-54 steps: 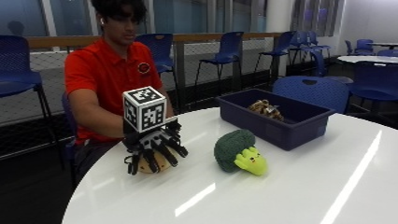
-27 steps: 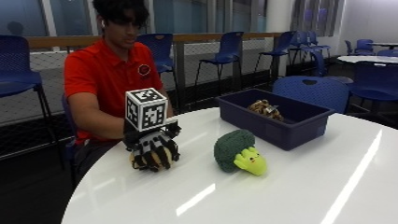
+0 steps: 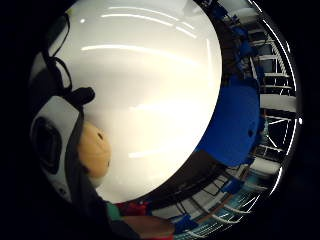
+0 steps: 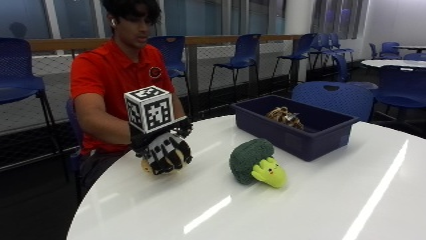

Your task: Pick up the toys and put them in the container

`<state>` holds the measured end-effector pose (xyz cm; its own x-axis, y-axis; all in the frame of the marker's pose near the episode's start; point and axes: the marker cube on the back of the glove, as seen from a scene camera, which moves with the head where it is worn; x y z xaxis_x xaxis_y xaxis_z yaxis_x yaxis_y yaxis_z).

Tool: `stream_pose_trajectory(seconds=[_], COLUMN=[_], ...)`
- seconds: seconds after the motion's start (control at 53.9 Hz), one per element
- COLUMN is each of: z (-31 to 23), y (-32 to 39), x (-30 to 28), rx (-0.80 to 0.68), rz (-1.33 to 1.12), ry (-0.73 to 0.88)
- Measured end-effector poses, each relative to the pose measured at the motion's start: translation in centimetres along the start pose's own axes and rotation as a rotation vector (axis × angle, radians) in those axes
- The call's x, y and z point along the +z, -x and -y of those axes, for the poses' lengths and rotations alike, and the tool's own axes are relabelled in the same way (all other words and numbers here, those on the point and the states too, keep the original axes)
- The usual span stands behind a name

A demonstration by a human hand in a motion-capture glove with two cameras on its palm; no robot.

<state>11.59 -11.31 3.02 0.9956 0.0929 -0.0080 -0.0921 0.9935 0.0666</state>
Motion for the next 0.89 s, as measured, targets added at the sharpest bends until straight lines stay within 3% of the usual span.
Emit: stream_pose_trajectory(seconds=[0.891], z=[6.9], y=[24.6], x=[-11.2], rx=[-0.284], rz=[-0.128], ry=[-0.124])
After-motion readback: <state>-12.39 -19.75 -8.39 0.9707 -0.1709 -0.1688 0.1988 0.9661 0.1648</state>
